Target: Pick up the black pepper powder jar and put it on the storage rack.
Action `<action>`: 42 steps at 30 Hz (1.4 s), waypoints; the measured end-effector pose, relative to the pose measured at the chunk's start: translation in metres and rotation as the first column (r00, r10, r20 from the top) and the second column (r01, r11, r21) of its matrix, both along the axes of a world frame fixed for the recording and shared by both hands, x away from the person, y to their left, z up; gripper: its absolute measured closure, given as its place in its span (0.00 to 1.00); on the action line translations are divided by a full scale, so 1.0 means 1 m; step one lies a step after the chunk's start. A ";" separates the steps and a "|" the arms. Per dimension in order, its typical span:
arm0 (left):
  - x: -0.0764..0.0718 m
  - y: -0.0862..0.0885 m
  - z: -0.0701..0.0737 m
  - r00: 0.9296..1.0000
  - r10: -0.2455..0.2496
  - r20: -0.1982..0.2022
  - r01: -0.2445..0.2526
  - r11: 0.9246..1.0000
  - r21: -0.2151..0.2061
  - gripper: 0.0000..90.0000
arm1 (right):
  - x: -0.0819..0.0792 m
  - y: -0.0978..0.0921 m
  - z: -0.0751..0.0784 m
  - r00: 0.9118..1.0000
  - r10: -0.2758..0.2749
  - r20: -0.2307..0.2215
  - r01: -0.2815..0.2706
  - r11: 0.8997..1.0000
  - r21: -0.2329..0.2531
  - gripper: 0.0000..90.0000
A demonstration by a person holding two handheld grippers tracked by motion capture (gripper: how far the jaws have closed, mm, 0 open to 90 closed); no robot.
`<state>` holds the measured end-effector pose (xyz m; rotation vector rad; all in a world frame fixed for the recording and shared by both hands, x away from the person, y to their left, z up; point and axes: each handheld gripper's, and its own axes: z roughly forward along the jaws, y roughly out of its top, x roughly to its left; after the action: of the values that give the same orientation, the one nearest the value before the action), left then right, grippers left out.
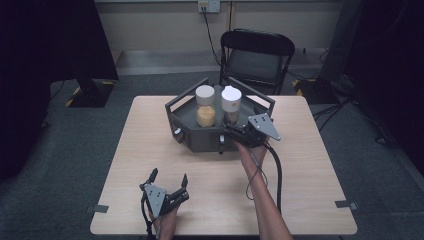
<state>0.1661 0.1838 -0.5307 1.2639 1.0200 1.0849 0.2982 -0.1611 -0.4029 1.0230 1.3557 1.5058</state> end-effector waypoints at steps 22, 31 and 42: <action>0.000 0.000 0.000 1.000 -0.001 0.000 0.001 1.000 0.000 0.02 | -0.032 -0.006 -0.013 1.000 -0.022 0.022 0.022 1.000 -0.014 0.00; 0.000 0.000 0.000 1.000 -0.001 0.001 0.001 1.000 0.001 0.02 | -0.048 -0.011 -0.016 0.999 -0.030 0.026 0.030 0.999 -0.013 0.00; 0.000 0.000 0.000 1.000 -0.001 0.000 0.001 1.000 0.001 0.02 | -0.065 -0.019 -0.023 0.999 -0.027 0.029 0.026 1.000 0.004 0.00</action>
<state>0.1662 0.1840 -0.5307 1.2647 1.0188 1.0850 0.2331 -0.1802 -0.4255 1.0139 1.3149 1.4984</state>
